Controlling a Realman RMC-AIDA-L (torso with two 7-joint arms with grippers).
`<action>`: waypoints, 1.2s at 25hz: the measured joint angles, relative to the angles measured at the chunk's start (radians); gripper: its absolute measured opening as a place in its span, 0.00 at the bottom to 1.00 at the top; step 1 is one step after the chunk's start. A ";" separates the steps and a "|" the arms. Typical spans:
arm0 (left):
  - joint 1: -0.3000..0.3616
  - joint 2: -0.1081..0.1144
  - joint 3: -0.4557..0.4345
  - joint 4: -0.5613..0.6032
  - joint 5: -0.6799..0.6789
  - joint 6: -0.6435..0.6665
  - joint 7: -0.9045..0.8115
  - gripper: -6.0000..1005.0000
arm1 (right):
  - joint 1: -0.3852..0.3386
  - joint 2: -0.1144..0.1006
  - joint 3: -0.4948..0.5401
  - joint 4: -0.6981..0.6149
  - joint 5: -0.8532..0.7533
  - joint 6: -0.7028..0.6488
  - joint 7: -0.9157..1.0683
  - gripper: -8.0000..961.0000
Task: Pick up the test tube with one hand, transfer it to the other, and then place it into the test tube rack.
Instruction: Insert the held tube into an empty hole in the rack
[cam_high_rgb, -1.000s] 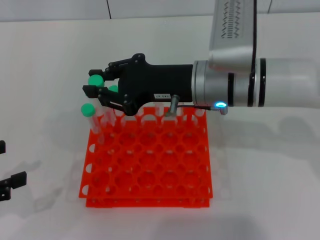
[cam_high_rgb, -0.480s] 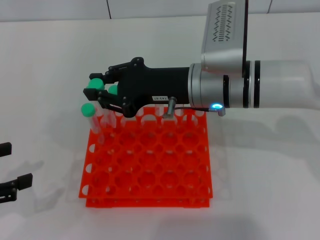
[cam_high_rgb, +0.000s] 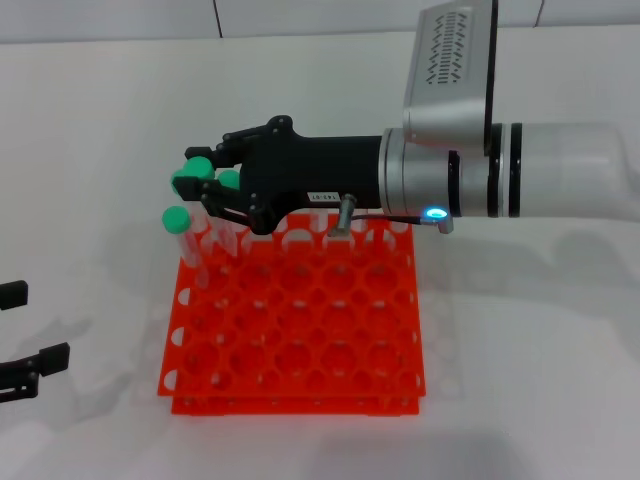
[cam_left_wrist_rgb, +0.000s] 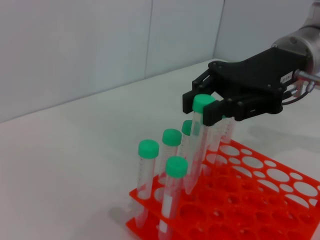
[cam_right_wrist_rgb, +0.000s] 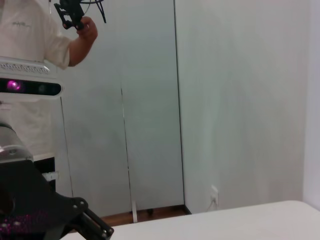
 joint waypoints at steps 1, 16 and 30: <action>-0.001 0.000 0.002 0.000 0.000 0.000 -0.001 0.88 | 0.000 0.000 0.000 0.004 0.000 0.000 0.000 0.29; -0.012 0.001 0.007 0.000 0.003 0.000 -0.001 0.88 | -0.003 0.000 -0.014 0.031 0.016 -0.004 -0.019 0.29; -0.018 0.001 0.007 0.000 0.018 -0.002 0.001 0.88 | -0.017 0.000 -0.049 0.058 0.122 -0.007 -0.115 0.29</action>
